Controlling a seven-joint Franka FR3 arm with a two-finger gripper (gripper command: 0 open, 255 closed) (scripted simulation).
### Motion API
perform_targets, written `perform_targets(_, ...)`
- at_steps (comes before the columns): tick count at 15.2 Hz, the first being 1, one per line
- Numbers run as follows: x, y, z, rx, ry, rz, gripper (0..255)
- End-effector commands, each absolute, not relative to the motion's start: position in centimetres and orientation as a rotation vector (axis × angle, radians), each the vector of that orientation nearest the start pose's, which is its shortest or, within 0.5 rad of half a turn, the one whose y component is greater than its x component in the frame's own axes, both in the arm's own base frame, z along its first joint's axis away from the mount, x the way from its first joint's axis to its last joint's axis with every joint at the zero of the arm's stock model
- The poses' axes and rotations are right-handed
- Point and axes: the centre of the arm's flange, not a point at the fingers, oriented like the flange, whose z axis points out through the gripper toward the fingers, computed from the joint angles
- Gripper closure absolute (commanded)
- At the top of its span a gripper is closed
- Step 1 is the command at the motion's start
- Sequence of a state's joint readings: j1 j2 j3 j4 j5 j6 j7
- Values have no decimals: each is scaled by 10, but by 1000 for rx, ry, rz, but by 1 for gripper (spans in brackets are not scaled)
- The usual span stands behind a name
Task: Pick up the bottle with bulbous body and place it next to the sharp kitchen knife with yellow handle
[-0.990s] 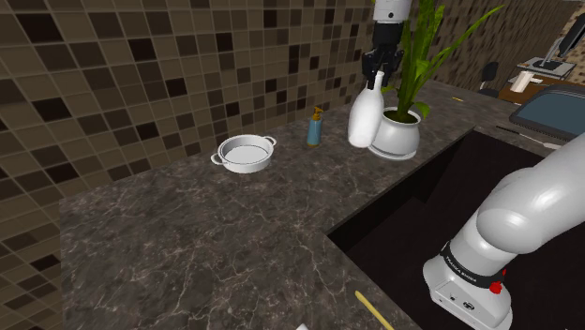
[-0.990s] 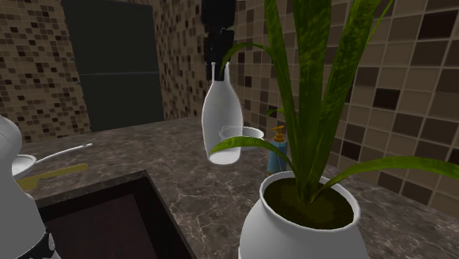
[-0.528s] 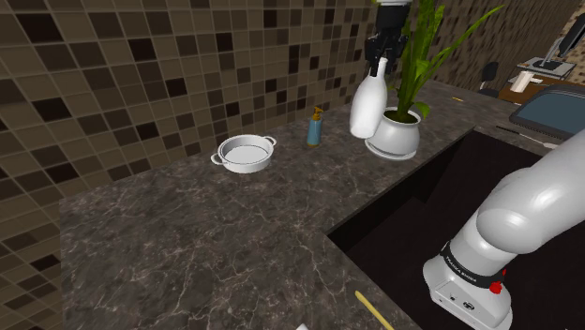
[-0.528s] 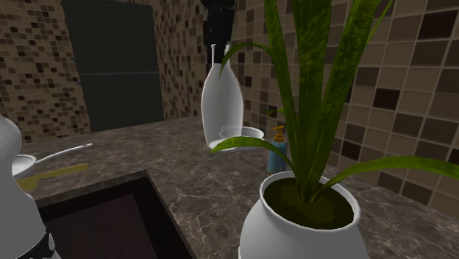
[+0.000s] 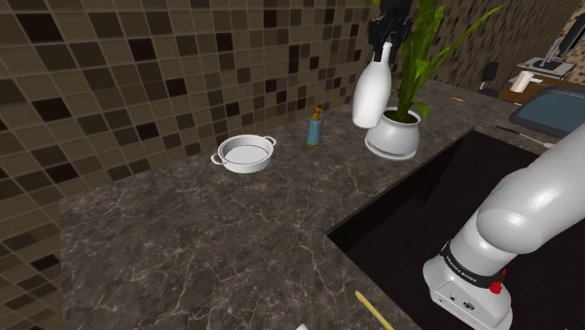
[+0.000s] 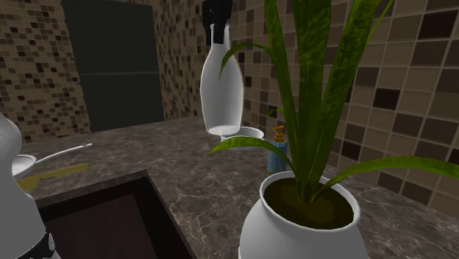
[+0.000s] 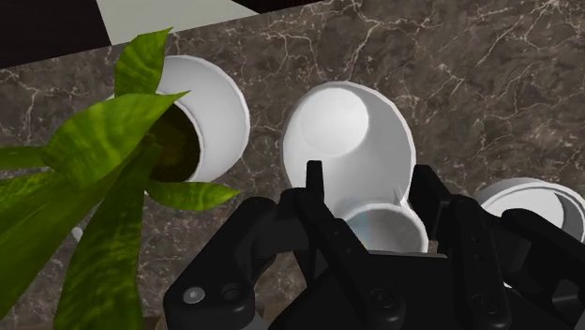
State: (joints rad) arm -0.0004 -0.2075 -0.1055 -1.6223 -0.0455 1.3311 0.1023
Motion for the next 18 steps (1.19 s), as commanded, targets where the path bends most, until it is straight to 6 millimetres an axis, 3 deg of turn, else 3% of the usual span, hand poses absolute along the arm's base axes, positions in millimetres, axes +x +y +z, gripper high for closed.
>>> perform_targets(1, 457, -62, 697, -3143, 338, 134, 255)
perform_targets(18, 457, -62, 787, -3143, 338, 134, 255)
